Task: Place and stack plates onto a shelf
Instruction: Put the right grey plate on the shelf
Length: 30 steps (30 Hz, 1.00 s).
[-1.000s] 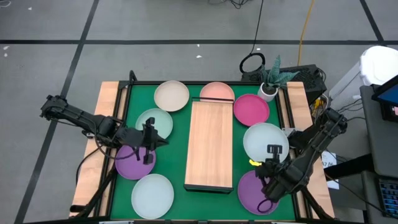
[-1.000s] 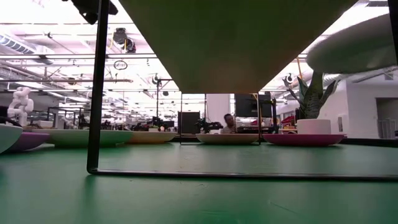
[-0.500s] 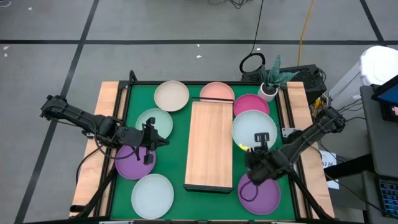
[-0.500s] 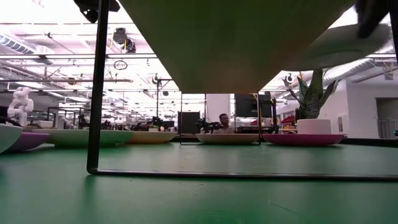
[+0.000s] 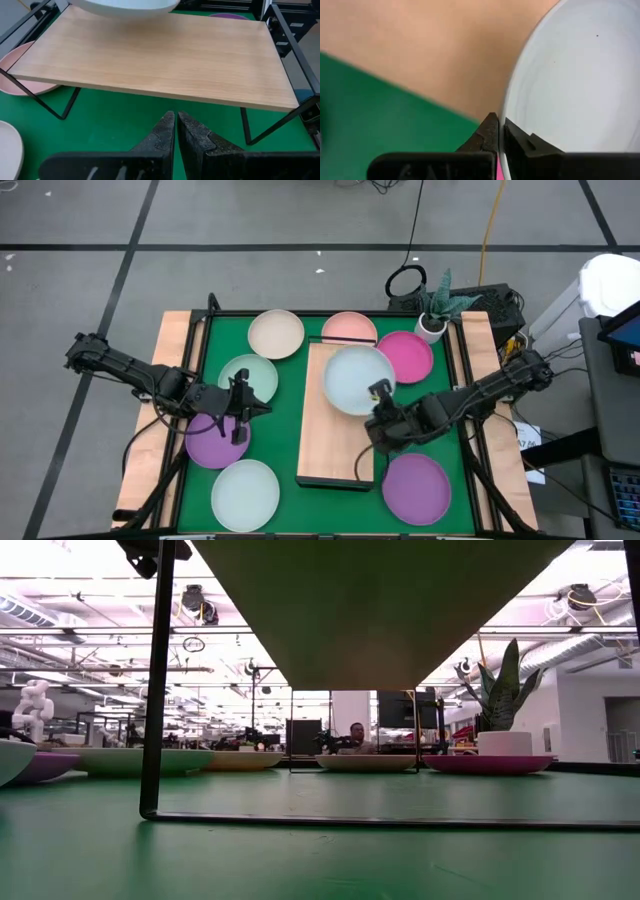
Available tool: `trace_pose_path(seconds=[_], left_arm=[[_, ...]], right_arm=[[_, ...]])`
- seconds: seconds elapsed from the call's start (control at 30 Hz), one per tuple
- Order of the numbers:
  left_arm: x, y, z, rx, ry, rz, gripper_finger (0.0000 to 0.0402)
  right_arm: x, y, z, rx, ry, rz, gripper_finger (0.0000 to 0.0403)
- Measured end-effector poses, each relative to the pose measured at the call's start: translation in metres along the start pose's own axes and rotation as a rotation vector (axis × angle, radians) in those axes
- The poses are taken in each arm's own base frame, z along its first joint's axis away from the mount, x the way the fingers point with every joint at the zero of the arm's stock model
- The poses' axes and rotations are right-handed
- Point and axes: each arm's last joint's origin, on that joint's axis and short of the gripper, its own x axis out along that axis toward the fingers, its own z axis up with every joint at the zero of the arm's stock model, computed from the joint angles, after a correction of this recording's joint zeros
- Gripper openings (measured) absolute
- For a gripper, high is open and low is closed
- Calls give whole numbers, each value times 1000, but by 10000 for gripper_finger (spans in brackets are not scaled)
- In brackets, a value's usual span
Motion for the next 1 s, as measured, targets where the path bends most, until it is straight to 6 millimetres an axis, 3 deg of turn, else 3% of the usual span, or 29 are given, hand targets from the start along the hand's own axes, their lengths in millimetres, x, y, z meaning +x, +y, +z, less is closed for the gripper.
trace_pose_path(seconds=[0.3,0.5,1.0], left_arm=[[0,0,0,0,1,0,24],[0,0,0,3,1,0,24],[0,0,-1,10,7,2,24]], right_arm=[[16,-35,6,-59,-84,-65,0],[27,-54,3,8,-150,37,0],[34,-65,-1,89,-160,73,0]])
